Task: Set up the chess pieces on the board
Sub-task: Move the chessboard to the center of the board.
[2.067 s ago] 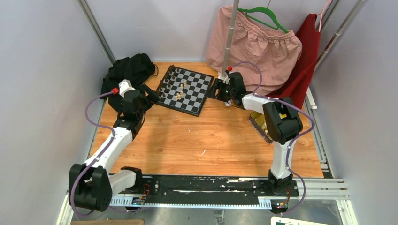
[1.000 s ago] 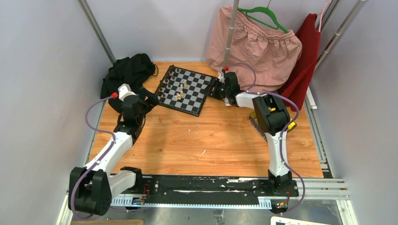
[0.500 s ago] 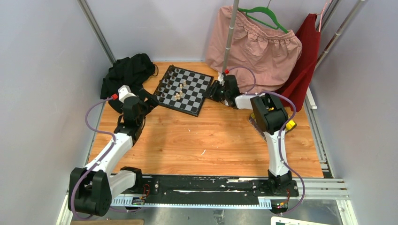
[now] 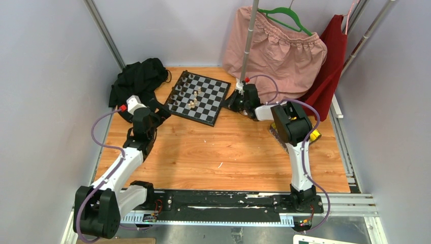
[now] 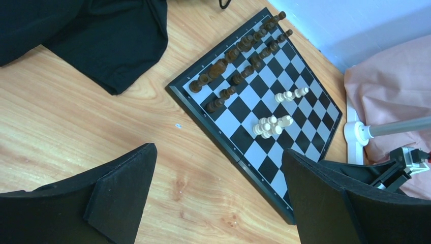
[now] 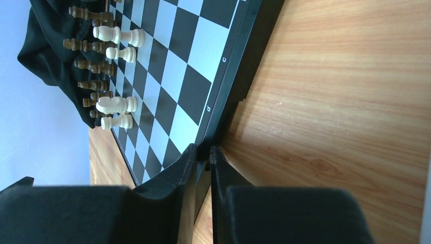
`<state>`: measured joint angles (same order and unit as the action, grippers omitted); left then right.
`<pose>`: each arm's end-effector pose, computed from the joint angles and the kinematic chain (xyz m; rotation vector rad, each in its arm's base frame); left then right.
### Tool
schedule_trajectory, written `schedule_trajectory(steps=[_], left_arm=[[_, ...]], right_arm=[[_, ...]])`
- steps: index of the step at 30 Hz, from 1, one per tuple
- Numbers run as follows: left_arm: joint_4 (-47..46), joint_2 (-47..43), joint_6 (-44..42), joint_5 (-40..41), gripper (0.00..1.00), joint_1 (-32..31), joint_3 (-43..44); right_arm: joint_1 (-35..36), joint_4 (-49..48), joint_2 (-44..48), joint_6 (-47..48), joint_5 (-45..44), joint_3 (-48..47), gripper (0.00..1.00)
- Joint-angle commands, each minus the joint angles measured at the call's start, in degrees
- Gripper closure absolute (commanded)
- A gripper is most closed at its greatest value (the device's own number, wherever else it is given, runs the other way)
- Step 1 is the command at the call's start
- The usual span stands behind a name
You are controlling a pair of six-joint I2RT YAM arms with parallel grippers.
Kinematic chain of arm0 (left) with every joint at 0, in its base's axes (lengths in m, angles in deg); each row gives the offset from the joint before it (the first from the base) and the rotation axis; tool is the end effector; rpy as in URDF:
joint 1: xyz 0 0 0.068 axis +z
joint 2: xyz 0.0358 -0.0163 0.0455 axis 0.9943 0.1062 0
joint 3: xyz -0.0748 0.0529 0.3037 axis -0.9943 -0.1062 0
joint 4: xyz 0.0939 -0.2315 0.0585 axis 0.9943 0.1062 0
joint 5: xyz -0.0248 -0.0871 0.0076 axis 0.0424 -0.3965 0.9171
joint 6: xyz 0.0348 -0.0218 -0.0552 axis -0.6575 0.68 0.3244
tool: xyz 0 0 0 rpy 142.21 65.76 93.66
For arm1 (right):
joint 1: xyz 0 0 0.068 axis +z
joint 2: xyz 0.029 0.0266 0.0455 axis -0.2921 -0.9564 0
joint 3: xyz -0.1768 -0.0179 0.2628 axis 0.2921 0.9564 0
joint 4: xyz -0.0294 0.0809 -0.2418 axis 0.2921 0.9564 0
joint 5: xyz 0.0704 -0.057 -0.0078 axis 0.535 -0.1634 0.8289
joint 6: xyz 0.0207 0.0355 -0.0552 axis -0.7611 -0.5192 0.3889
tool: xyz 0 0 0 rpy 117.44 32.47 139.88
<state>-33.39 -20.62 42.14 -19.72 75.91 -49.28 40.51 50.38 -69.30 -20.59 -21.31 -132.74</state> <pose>0.2159 -0.0151 0.2715 -0.7156 1.7582 -0.3208 0.4651 0.2278 0.1608 0.1559 2.1105 1.2209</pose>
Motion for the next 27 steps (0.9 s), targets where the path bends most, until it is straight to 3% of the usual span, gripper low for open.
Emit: schedule_trajectory(steps=[1,9,27], left_arm=[[-1.1,-1.7,0.3,2.3,0.01,0.4,-0.9],[0.9,-3.1,0.1,3.7,0.0,0.4,-1.5],[3.1,-5.3,0.5,6.0,0.0,0.4,-2.5]], right_arm=[[1.4,0.5,1.2,0.3,1.0,2.6,0.88],[1.4,0.5,2.5,1.0,1.5,4.9,0.96],[1.7,-0.2,7.4,3.0,2.6,12.8,1.0]])
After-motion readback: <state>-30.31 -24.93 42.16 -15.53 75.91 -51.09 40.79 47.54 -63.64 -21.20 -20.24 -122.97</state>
